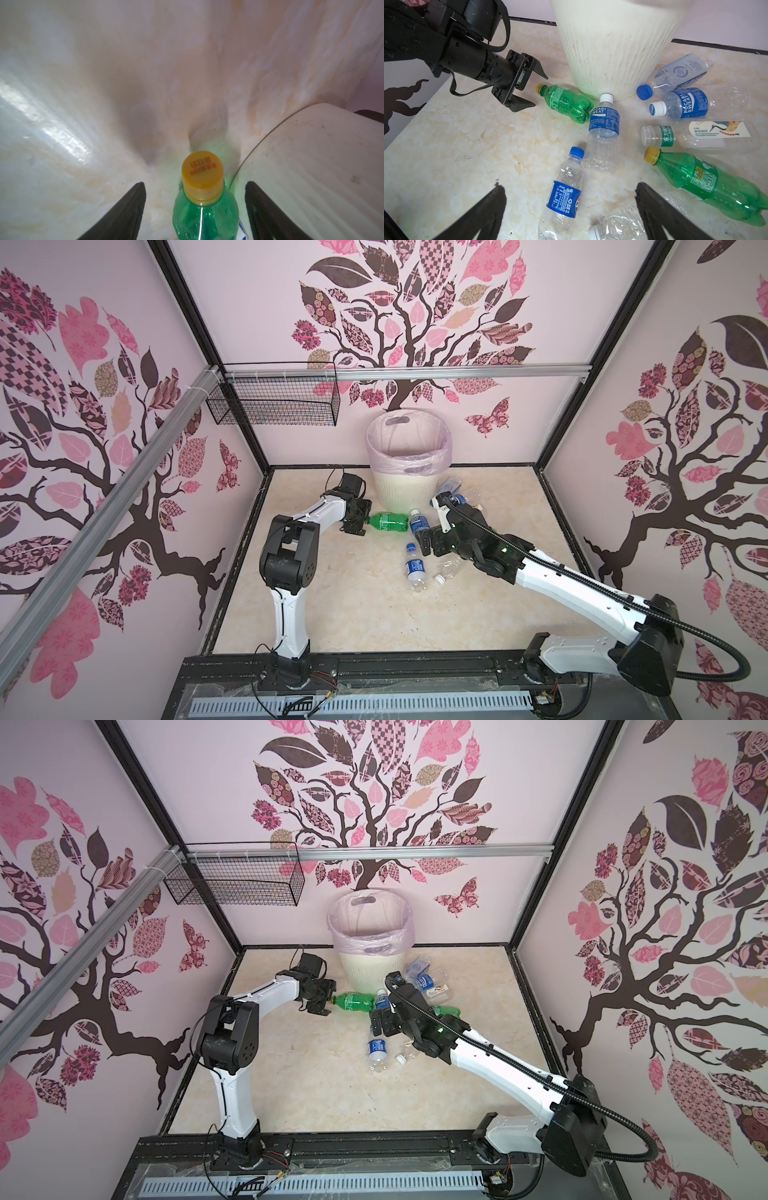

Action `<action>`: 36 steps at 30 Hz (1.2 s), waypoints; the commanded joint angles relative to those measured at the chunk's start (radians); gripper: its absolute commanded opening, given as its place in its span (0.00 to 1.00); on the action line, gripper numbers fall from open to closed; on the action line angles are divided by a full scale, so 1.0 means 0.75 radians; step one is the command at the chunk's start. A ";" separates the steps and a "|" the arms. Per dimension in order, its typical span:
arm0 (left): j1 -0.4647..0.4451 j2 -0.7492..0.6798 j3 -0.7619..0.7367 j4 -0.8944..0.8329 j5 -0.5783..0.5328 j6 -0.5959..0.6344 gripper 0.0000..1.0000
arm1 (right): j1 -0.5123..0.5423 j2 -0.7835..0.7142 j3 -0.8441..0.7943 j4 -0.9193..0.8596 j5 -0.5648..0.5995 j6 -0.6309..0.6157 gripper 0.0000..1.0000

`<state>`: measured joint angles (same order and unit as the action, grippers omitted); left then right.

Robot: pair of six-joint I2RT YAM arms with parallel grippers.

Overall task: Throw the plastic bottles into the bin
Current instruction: 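Lower left gripper onto the small green Sprite bottle while right gripper lowers, then close left gripper on the Sprite bottle cap and lift it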

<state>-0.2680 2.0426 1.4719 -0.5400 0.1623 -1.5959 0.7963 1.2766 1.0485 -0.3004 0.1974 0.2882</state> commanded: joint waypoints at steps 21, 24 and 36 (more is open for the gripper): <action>0.011 0.034 -0.076 0.208 0.023 0.019 0.33 | 0.009 -0.019 -0.056 0.029 0.004 0.051 1.00; 0.015 0.022 -0.092 0.211 0.021 0.045 0.29 | 0.009 -0.031 -0.060 0.027 0.004 0.057 1.00; 0.070 -0.124 -0.095 0.156 -0.002 0.349 0.25 | 0.009 -0.052 -0.040 0.004 0.016 0.053 1.00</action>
<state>-0.2340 2.0125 1.4170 -0.4042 0.1772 -1.4406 0.7975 1.2743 1.0031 -0.2806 0.1955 0.3183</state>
